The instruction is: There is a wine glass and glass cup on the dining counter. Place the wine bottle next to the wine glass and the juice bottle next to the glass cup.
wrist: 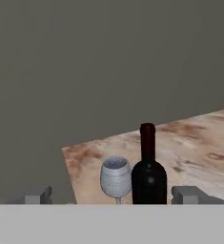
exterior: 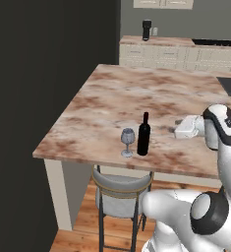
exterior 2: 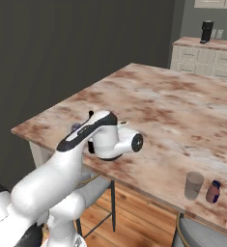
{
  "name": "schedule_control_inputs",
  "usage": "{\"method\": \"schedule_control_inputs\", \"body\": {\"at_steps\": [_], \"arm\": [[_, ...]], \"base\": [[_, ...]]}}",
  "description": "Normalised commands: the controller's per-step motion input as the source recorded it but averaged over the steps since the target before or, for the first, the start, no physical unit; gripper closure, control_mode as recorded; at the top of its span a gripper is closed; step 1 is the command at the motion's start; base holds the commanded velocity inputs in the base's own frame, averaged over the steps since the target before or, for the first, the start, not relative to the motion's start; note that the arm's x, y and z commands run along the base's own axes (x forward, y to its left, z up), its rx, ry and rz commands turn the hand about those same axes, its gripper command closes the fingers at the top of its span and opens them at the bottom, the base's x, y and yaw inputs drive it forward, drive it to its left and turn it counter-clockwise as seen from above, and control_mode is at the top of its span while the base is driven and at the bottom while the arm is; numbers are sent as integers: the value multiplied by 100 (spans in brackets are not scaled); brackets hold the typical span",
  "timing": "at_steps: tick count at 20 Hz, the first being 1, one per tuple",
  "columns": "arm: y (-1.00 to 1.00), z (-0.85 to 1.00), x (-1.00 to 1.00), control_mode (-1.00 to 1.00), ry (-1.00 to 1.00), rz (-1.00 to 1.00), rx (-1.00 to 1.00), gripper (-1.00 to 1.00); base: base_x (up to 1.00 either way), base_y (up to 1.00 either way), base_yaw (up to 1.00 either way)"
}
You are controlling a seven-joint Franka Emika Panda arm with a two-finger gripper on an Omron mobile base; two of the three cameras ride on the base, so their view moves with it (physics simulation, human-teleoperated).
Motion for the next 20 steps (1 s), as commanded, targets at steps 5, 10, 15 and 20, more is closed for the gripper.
{"method": "schedule_control_inputs", "body": {"at_steps": [5,10,15,20], "arm": [[-2,12,-57,-100,23,-29,-1,-100],[0,5,-62,-100,19,-27,-8,-100],[0,5,-70,-100,10,-21,-13,-100],[0,10,-74,-100,5,-17,-12,-100]], "base": [[0,0,0],[0,0,0],[0,0,0],[0,0,0]]}}
